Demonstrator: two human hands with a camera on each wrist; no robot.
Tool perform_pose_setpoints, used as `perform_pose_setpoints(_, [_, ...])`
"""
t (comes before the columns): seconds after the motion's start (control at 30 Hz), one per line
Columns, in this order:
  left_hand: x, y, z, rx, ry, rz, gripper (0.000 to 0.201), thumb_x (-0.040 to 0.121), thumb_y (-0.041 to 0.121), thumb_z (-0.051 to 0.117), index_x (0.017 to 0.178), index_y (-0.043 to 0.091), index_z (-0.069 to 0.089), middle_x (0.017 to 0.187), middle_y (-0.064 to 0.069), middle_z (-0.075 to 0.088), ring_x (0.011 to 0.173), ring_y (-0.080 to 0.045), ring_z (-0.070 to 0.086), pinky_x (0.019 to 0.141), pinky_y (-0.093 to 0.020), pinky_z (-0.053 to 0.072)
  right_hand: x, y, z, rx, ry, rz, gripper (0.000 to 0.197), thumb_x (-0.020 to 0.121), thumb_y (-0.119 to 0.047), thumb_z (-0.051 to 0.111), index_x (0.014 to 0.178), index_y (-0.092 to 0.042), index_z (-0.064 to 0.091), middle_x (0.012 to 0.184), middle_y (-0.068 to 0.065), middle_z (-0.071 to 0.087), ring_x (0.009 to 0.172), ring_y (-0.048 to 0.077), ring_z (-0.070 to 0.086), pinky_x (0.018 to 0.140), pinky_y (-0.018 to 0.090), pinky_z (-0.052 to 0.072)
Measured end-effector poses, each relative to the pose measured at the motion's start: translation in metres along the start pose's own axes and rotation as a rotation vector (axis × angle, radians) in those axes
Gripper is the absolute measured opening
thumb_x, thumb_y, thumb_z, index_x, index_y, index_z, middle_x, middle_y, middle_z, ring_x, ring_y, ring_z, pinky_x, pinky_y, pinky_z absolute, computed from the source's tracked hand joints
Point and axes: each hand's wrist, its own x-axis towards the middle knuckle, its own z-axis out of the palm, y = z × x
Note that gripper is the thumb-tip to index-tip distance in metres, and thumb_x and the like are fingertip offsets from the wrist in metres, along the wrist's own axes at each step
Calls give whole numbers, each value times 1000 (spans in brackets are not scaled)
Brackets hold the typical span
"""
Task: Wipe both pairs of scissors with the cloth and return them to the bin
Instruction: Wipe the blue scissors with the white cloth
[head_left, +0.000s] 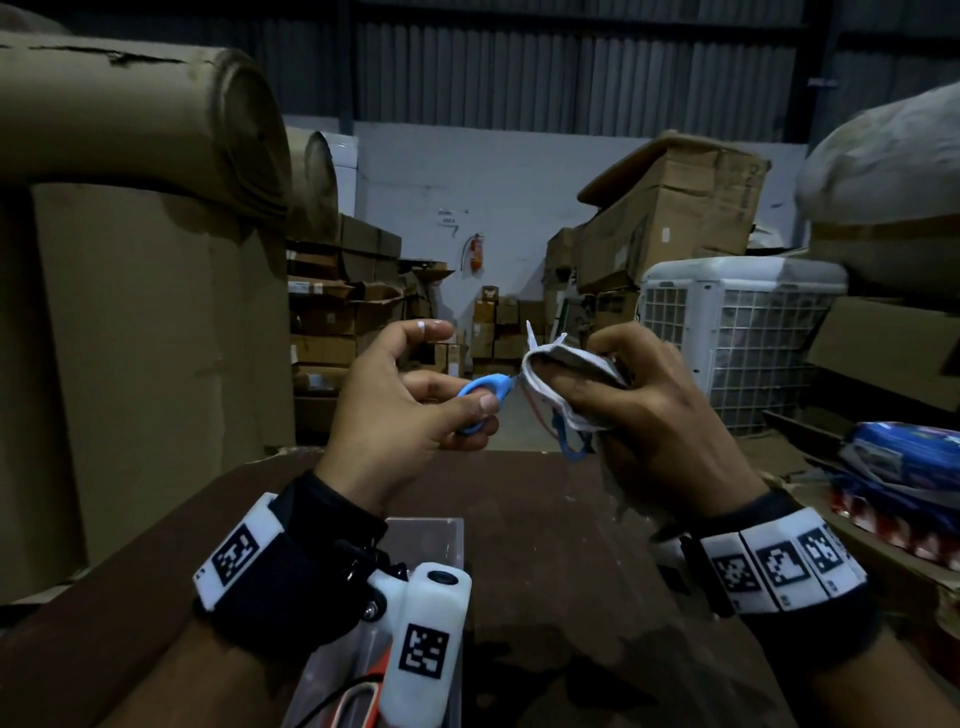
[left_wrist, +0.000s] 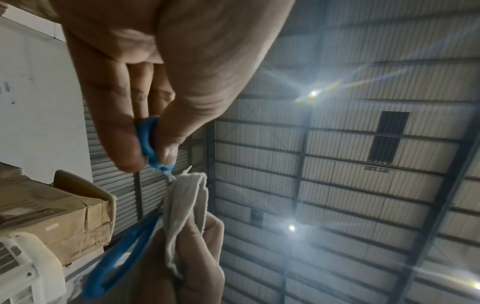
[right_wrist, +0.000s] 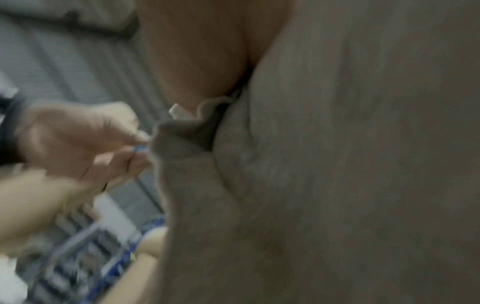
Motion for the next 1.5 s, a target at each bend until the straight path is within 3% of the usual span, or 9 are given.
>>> perform_pose_setpoints(0.17, [-1, 2, -3, 2, -13, 3, 65, 80, -8, 76, 132, 20, 49, 82, -13, 78, 75, -28, 77, 61, -39, 62, -2, 8, 3, 68, -32, 75, 38, 97, -21, 63, 133, -31, 61, 121, 12, 53, 99, 37, 53, 77, 48, 50])
perform_pose_setpoints(0.43, [0, 3, -5, -21, -56, -36, 65, 80, -10, 75, 130, 22, 50, 85, -18, 77, 75, -32, 77, 59, -37, 63, -2, 13, 1, -34, 19, 109, 52, 90, -8, 67, 138, -25, 59, 115, 16, 52, 91, 35, 52, 70, 48, 50])
perform_pose_setpoints(0.63, [3, 0, -7, -40, -46, -78, 68, 78, -11, 76, 132, 21, 49, 79, -17, 76, 71, -32, 77, 57, -37, 62, -3, 20, -5, -4, 86, 177, 53, 90, -17, 43, 141, -18, 55, 109, 17, 47, 90, 35, 51, 72, 51, 50])
perform_pose_setpoints(0.8, [5, -3, -7, -35, -17, -75, 68, 77, -10, 77, 131, 19, 48, 79, -19, 76, 71, -31, 77, 57, -38, 61, 5, 2, -9, 99, 3, 48, 53, 94, -25, 64, 138, -47, 46, 112, 14, 56, 94, 33, 55, 74, 50, 52])
perform_pose_setpoints(0.93, [6, -3, -9, -35, -30, -74, 68, 76, -10, 78, 131, 21, 49, 81, -20, 76, 74, -33, 77, 58, -39, 61, 1, 0, 0, -134, -69, -107, 57, 88, -19, 72, 139, -35, 54, 104, 14, 56, 86, 26, 44, 67, 35, 37])
perform_pose_setpoints(1.07, [6, -3, -8, -51, -44, -93, 68, 77, -10, 77, 131, 20, 50, 79, -19, 75, 72, -33, 77, 56, -37, 61, 1, 1, 1, -192, -32, -92, 52, 93, -19, 64, 141, -35, 54, 104, 13, 55, 87, 27, 43, 68, 36, 32])
perform_pose_setpoints(1.27, [7, -4, -11, -59, -46, -128, 67, 76, -11, 76, 130, 21, 50, 84, -22, 75, 73, -36, 77, 55, -36, 61, -1, 11, 5, -151, -11, 41, 51, 89, -8, 65, 137, -25, 60, 103, 13, 54, 87, 32, 50, 66, 45, 44])
perform_pose_setpoints(1.37, [9, -4, -12, -58, -38, -136, 67, 76, -11, 76, 129, 21, 50, 84, -20, 76, 74, -36, 77, 55, -37, 62, -3, 20, 4, -5, 30, 143, 53, 87, -6, 55, 139, -17, 58, 102, 10, 49, 87, 28, 49, 69, 37, 43])
perform_pose_setpoints(1.5, [10, -7, -13, -41, -13, -134, 70, 75, -10, 77, 131, 20, 49, 82, -18, 76, 73, -35, 77, 56, -38, 61, 1, 21, 0, 496, 57, 255, 32, 91, -9, 51, 120, -10, 64, 96, 3, 45, 83, 17, 47, 72, 18, 38])
